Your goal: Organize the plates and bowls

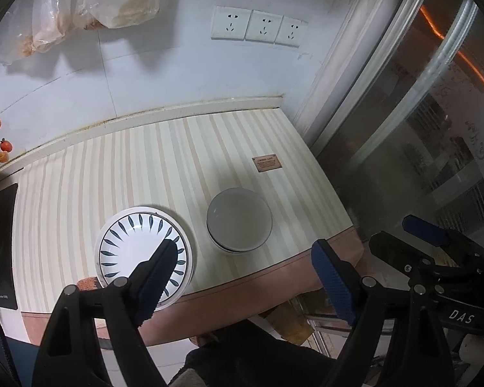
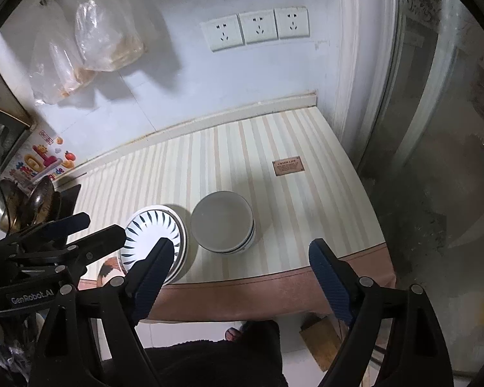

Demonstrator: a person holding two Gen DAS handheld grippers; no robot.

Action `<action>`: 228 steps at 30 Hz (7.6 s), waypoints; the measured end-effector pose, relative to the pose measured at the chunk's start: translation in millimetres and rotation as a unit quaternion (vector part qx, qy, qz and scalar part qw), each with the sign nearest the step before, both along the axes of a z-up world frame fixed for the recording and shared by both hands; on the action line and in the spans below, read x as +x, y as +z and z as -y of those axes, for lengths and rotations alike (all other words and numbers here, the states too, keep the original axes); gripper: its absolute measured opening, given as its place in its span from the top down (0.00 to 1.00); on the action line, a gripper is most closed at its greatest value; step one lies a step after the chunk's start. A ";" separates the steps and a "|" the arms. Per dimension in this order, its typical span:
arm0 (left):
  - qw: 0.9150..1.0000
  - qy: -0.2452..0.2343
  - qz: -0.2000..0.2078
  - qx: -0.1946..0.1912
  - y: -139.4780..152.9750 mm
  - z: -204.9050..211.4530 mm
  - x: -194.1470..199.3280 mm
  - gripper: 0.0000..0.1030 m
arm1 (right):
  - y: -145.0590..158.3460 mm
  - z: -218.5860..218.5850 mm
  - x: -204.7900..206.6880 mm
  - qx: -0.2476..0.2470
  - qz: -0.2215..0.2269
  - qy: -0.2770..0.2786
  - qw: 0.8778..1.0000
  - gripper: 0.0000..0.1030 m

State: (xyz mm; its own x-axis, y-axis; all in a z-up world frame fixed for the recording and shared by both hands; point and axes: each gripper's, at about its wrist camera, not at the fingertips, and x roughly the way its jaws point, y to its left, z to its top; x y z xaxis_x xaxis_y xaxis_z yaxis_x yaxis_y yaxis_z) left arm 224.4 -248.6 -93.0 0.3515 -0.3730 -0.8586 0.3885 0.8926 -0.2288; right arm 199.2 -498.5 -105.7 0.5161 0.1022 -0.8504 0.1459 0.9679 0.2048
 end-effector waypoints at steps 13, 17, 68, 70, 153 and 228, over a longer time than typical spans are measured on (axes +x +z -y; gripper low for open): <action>1.000 0.022 -0.009 0.020 -28.5 0.3 30.6 0.18 | -25.2 9.5 15.9 0.015 -0.022 -0.009 1.000 0.14; 0.999 0.029 -0.029 0.036 -57.6 3.9 56.1 0.18 | -58.6 16.1 36.4 0.039 -0.045 -0.005 0.998 0.14; 0.962 -0.005 -0.272 0.013 -254.5 48.3 155.6 0.48 | -344.0 14.1 177.9 0.323 -0.202 0.026 0.924 0.38; 0.963 -0.003 -0.268 0.011 -250.4 47.9 155.9 0.48 | -343.4 14.4 173.0 0.323 -0.202 0.027 0.924 0.39; 0.972 0.125 -0.197 0.029 -207.6 -168.1 133.0 0.48 | -303.8 -212.7 204.1 0.227 -0.240 0.147 0.932 0.40; 0.959 0.229 0.153 0.073 61.1 -239.0 -274.4 0.01 | 102.1 -261.8 -257.6 -0.056 0.151 0.074 0.984 0.06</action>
